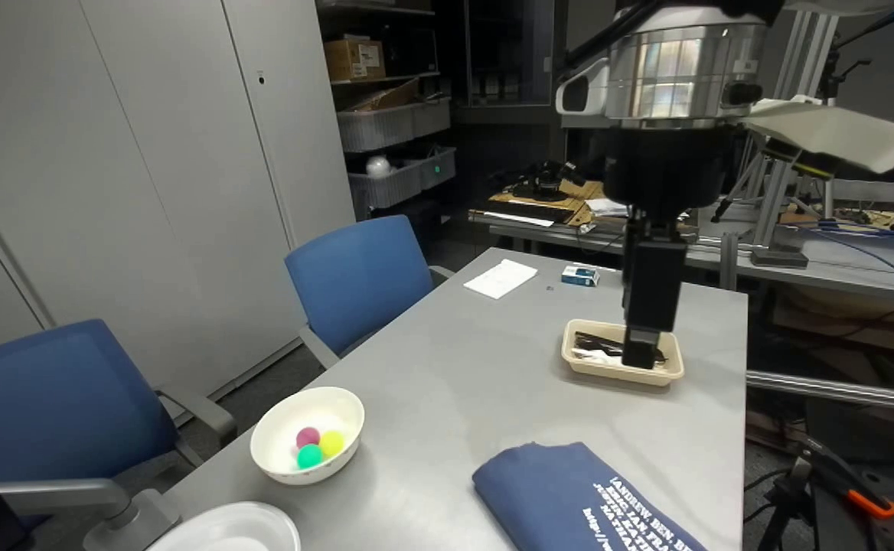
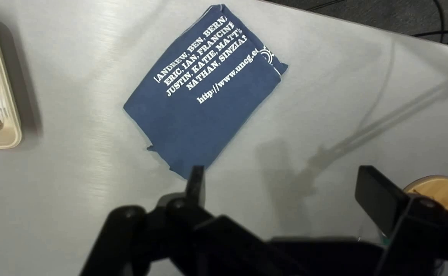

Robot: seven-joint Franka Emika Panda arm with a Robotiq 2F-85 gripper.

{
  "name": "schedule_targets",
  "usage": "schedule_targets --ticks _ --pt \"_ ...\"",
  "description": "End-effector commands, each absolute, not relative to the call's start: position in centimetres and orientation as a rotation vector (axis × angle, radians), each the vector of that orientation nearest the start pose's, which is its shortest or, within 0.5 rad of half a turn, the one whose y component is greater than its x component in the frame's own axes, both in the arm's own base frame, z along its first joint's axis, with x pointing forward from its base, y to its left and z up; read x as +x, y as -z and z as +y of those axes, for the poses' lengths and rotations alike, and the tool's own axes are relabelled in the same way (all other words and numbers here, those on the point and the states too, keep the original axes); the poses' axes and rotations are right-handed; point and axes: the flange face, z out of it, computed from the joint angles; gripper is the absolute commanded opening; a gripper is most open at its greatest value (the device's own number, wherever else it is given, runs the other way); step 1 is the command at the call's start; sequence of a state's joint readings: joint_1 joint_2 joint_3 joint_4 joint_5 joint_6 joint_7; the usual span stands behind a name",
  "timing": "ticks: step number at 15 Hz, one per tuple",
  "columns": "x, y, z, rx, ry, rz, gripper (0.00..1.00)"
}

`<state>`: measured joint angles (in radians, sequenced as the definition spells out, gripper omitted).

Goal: Fold the blue t-shirt once

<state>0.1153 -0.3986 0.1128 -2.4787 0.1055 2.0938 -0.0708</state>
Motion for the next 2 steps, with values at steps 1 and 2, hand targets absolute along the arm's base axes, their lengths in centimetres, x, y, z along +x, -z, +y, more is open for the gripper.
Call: schedule_targets --ticks 1,2 --pt "40.67 -43.46 10.05 -3.071 0.013 -0.367 1.00" --pt "40.67 -43.46 10.05 -3.071 0.013 -0.367 1.00"
